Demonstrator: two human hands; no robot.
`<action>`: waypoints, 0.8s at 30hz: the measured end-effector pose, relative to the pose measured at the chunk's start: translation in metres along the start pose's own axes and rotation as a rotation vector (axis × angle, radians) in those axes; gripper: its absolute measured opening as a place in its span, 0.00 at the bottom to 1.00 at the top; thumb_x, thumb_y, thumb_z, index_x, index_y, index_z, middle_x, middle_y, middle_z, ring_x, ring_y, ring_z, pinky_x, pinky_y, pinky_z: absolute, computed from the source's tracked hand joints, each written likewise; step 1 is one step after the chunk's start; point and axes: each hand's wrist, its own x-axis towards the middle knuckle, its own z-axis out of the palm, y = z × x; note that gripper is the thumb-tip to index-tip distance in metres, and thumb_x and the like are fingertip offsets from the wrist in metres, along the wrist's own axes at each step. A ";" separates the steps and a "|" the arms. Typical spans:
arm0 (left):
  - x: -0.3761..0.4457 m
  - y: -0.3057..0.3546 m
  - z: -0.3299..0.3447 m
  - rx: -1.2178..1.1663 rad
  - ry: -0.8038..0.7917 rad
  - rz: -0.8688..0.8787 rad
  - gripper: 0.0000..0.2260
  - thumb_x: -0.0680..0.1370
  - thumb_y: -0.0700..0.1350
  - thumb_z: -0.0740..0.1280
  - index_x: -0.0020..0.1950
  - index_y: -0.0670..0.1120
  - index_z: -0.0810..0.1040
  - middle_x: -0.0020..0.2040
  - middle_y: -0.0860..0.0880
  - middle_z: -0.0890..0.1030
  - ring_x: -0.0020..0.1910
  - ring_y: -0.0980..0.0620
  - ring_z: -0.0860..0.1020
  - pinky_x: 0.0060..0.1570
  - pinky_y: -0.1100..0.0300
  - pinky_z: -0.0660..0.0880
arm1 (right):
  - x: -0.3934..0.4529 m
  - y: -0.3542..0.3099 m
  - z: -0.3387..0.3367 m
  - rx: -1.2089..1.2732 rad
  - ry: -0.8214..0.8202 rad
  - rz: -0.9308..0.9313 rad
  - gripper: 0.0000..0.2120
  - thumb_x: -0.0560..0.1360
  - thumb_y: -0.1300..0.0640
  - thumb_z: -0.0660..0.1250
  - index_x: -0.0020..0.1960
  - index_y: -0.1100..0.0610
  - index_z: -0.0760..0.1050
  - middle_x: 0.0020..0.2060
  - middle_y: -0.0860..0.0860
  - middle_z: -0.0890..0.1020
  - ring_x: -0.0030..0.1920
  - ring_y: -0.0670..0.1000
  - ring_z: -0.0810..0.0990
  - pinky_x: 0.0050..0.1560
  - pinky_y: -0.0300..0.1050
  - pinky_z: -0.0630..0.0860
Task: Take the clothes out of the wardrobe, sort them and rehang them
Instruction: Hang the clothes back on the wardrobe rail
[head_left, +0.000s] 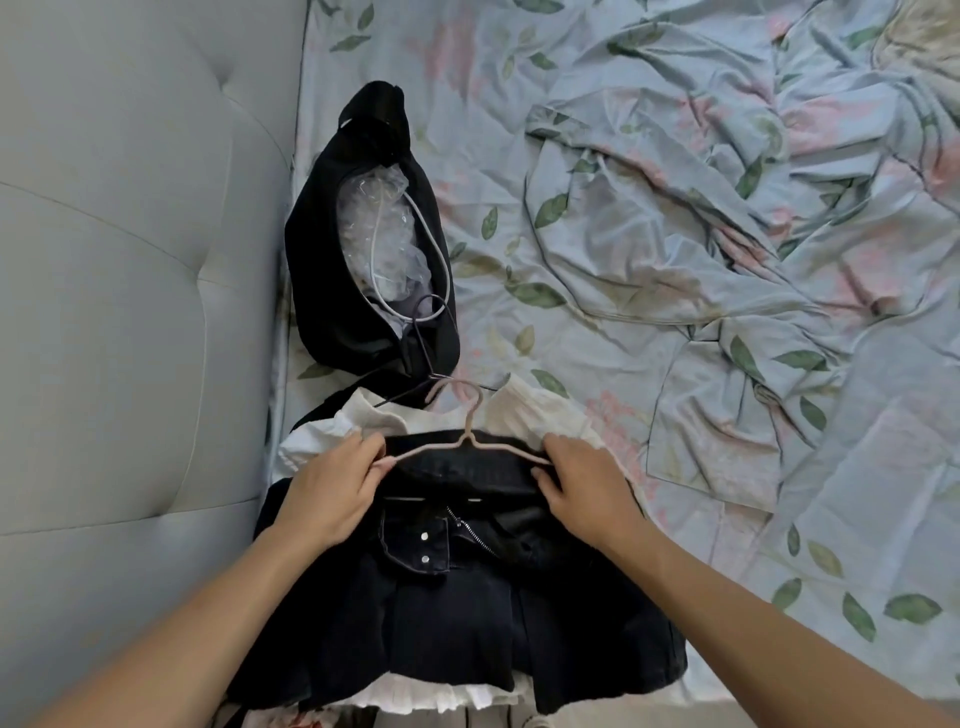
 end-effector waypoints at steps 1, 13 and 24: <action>-0.003 -0.001 0.000 -0.009 -0.010 -0.008 0.09 0.85 0.57 0.58 0.51 0.53 0.67 0.43 0.56 0.76 0.41 0.51 0.77 0.39 0.52 0.73 | -0.004 -0.003 0.000 0.021 -0.014 -0.003 0.10 0.81 0.50 0.65 0.47 0.49 0.64 0.39 0.47 0.75 0.41 0.56 0.77 0.39 0.52 0.68; 0.039 -0.011 0.013 0.147 0.216 -0.059 0.07 0.80 0.43 0.68 0.56 0.43 0.77 0.68 0.44 0.72 0.66 0.42 0.73 0.60 0.44 0.76 | 0.064 -0.005 0.003 0.032 0.101 -0.161 0.16 0.83 0.46 0.58 0.48 0.55 0.78 0.70 0.56 0.74 0.69 0.60 0.72 0.63 0.57 0.74; 0.031 0.002 -0.011 -0.063 0.062 0.046 0.08 0.82 0.47 0.65 0.45 0.52 0.67 0.43 0.56 0.72 0.41 0.55 0.72 0.40 0.54 0.70 | 0.071 -0.046 -0.013 0.270 -0.060 -0.131 0.16 0.83 0.46 0.64 0.42 0.51 0.65 0.40 0.47 0.71 0.38 0.51 0.70 0.40 0.51 0.69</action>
